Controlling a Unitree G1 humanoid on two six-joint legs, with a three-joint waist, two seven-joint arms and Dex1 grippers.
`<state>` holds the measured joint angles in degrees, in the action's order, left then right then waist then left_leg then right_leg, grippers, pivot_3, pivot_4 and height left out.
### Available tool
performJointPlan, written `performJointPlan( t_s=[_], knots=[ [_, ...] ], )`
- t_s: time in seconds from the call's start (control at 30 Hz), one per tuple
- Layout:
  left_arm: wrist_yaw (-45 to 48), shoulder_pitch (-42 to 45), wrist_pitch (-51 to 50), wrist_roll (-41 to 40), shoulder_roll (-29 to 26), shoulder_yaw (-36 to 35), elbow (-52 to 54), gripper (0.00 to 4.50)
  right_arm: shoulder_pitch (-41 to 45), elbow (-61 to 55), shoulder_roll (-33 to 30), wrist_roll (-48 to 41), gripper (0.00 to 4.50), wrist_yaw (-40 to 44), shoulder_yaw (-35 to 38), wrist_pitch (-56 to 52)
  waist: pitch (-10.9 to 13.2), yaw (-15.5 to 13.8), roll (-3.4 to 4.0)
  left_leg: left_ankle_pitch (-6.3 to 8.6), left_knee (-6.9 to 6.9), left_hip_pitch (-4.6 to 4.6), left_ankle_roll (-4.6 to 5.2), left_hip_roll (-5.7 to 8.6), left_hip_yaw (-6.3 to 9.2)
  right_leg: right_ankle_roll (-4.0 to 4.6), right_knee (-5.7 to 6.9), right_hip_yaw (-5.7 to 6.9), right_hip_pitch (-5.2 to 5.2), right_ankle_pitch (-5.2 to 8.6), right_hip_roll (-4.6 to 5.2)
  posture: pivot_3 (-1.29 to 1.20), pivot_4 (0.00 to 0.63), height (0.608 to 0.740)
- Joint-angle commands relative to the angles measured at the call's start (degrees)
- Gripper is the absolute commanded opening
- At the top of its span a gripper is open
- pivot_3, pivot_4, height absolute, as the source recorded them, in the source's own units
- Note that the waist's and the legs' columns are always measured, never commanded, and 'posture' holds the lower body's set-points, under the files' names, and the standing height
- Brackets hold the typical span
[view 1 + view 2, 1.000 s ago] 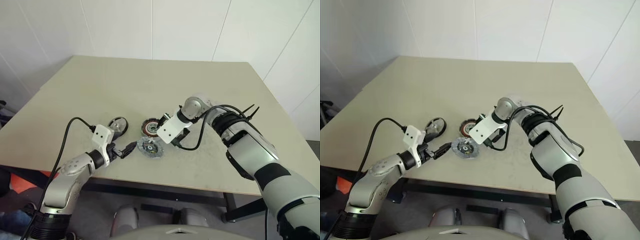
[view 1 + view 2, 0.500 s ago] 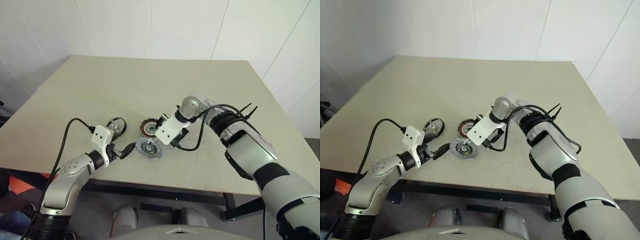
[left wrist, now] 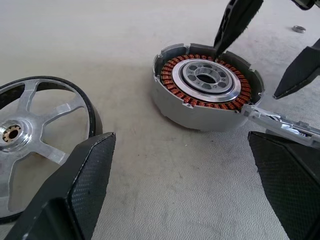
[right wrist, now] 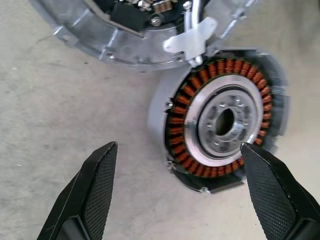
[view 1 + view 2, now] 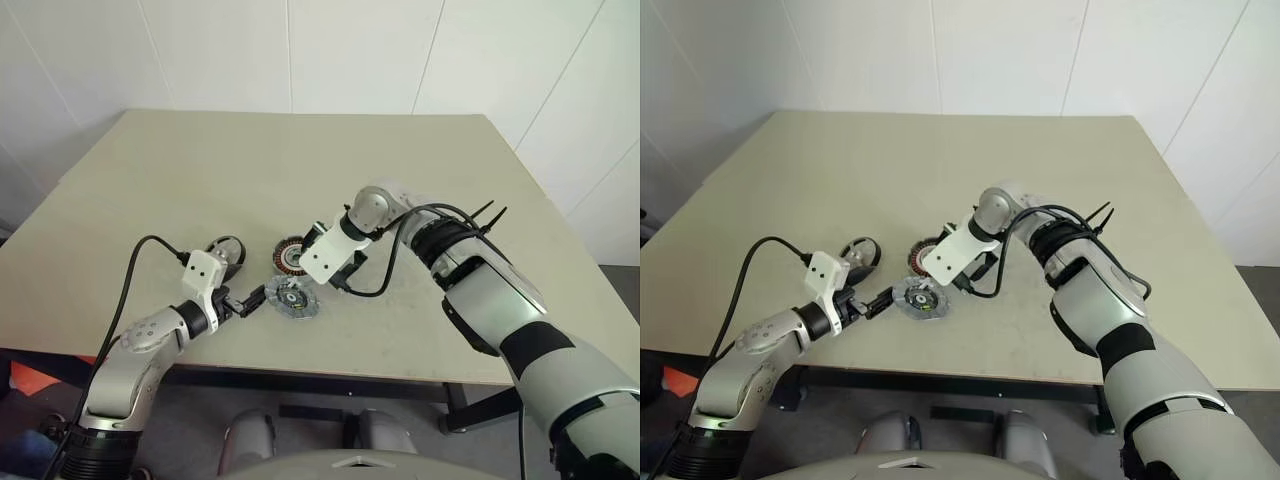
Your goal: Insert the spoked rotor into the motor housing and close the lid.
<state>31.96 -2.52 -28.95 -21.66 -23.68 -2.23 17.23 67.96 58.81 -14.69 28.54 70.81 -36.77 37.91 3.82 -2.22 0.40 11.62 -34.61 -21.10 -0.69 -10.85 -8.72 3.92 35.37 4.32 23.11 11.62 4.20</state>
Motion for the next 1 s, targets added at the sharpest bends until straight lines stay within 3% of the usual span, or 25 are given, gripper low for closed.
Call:
performJointPlan(
  t_s=[0.03, 0.83, 0.93, 1.0],
  knots=[
    [-0.07, 0.65, 1.09, -0.02, -0.79, -1.21, 1.95, 4.5, 1.54, -1.01, 0.82, -1.4, 4.44, 0.08, 1.2, -0.04, 0.0, 0.01, 0.0, 0.0, 0.0, 0.0, 0.0, 0.0, 0.0, 0.0, 0.0, 0.0, 0.0, 0.0, 0.0, 0.0, 0.0, 0.74],
    [-0.58, -0.12, 1.11, -0.07, -0.9, -1.38, 2.65, 4.5, -0.8, 4.45, 2.07, 2.95, 4.44, -2.32, -1.91, -0.4, 0.0, -0.06, 0.0, -0.01, -0.02, 0.34, -0.01, 0.0, 0.01, -0.02, 0.1, 0.0, -0.3, 0.02, 0.0, 0.0, 0.0, 0.74],
    [-0.77, -0.31, 1.15, -0.11, -0.78, -1.38, 2.75, 4.5, -0.96, 4.79, 2.36, 3.21, 3.84, -2.58, -2.32, -0.37, -0.01, -0.02, -0.01, -0.01, -0.02, 0.43, -0.01, 0.0, 0.01, -0.02, 0.11, 0.0, -0.37, 0.02, 0.0, 0.0, 0.0, 0.74],
    [-0.85, -0.62, 1.23, -0.15, -0.76, -1.46, 2.85, 4.5, -0.79, 5.03, 2.57, 3.35, 3.19, -3.09, -2.57, -0.35, 0.0, 0.01, 0.0, -0.01, -0.02, 0.47, -0.01, 0.0, 0.01, -0.03, 0.11, 0.0, -0.42, 0.02, 0.0, 0.0, 0.0, 0.74]
  ],
)
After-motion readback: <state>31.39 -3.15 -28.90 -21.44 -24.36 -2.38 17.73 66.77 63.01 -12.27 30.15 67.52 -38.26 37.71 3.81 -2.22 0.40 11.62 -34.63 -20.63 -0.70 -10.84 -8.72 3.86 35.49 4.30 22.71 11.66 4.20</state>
